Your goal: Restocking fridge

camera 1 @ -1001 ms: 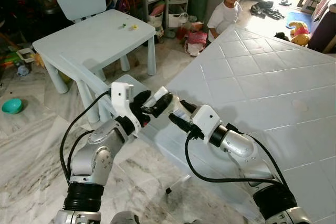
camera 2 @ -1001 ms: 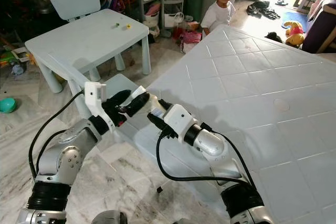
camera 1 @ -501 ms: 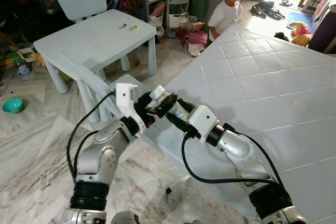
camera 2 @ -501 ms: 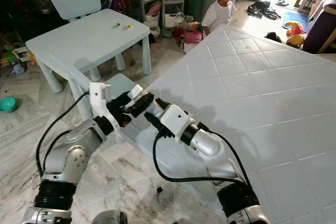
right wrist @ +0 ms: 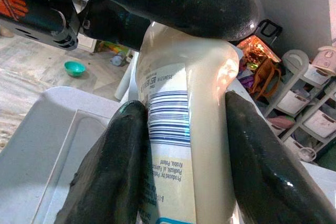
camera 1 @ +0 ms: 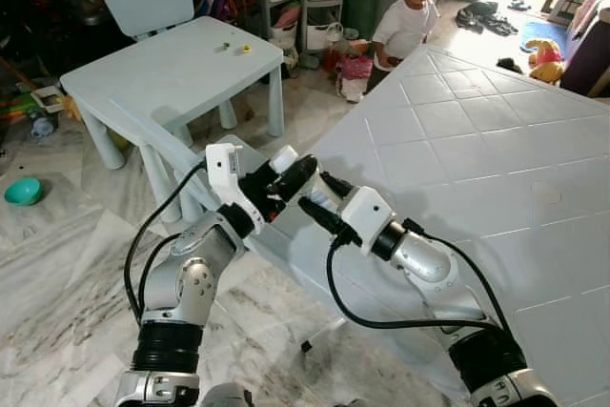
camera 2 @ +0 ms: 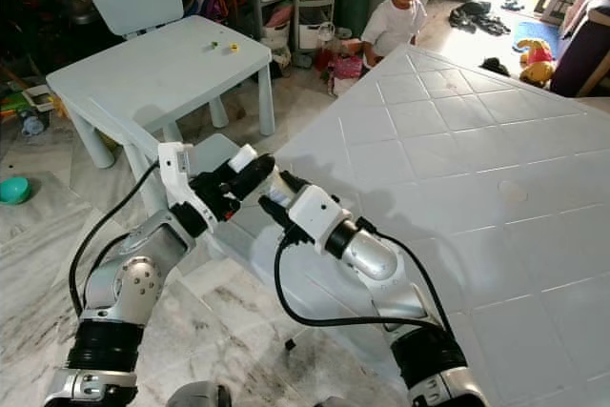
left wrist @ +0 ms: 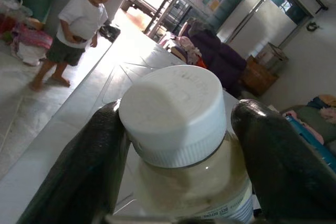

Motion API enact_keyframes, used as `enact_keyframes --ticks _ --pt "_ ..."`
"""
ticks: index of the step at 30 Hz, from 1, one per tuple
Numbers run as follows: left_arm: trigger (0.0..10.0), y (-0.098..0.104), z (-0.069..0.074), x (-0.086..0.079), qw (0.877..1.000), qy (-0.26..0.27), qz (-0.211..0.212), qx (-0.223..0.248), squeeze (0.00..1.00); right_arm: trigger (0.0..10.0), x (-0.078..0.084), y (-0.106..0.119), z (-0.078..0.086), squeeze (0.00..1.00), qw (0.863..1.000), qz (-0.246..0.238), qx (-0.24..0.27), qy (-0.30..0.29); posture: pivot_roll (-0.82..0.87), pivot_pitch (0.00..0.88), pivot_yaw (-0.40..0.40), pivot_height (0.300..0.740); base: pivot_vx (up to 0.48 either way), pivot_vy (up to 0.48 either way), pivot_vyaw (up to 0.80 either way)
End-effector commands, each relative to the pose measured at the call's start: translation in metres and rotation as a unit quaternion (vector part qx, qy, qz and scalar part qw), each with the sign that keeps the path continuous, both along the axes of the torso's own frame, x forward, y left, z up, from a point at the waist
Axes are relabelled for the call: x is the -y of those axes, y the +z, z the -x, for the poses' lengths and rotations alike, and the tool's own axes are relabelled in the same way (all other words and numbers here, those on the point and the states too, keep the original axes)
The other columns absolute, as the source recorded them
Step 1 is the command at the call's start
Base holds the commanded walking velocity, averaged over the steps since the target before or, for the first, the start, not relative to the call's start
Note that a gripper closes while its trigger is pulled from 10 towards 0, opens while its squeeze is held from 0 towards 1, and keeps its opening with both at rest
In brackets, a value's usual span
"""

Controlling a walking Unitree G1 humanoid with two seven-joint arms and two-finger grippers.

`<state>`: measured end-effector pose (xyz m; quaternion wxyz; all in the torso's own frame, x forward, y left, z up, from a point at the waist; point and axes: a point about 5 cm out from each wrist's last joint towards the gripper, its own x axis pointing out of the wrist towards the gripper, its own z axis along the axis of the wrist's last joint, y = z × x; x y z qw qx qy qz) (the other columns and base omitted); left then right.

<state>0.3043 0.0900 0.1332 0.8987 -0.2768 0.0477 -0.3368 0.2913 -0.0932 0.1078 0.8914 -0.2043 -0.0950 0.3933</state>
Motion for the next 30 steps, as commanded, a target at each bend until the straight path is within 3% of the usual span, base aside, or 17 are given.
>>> enact_keyframes --ticks 1,22,23,24,30 --pt "0.0 0.0105 -0.0034 0.0041 1.000 -0.007 -0.004 0.020 0.00 10.0 -0.0059 0.0028 -0.0011 0.00 1.000 0.010 0.011 0.018 0.04 0.000 -0.025 0.740 0.000 0.000 0.00" --pt "0.0 0.0173 -0.0055 0.0028 1.000 0.010 0.008 0.028 0.00 10.0 -0.0118 -0.0031 -0.0028 0.00 0.999 0.022 0.016 0.022 0.06 0.000 -0.026 0.740 0.000 0.000 0.00" --pt "0.0 0.0173 -0.0057 0.0024 0.999 0.012 0.007 0.029 0.00 10.0 -0.0123 -0.0029 -0.0031 0.54 0.999 0.021 0.014 0.023 0.06 0.000 -0.026 0.740 0.000 0.000 0.00" --pt "0.0 0.0174 -0.0058 0.0020 0.999 0.013 0.004 0.031 0.00 10.0 -0.0127 -0.0026 -0.0034 1.00 0.999 0.019 0.013 0.024 0.06 0.000 -0.025 0.740 0.000 0.000 0.00" --pt "0.0 0.0192 -0.0072 -0.0024 0.998 0.023 -0.028 0.051 0.00 10.0 -0.0119 -0.0009 -0.0057 1.00 0.999 0.020 0.021 0.018 0.05 0.000 -0.025 0.740 0.000 0.000 0.00"
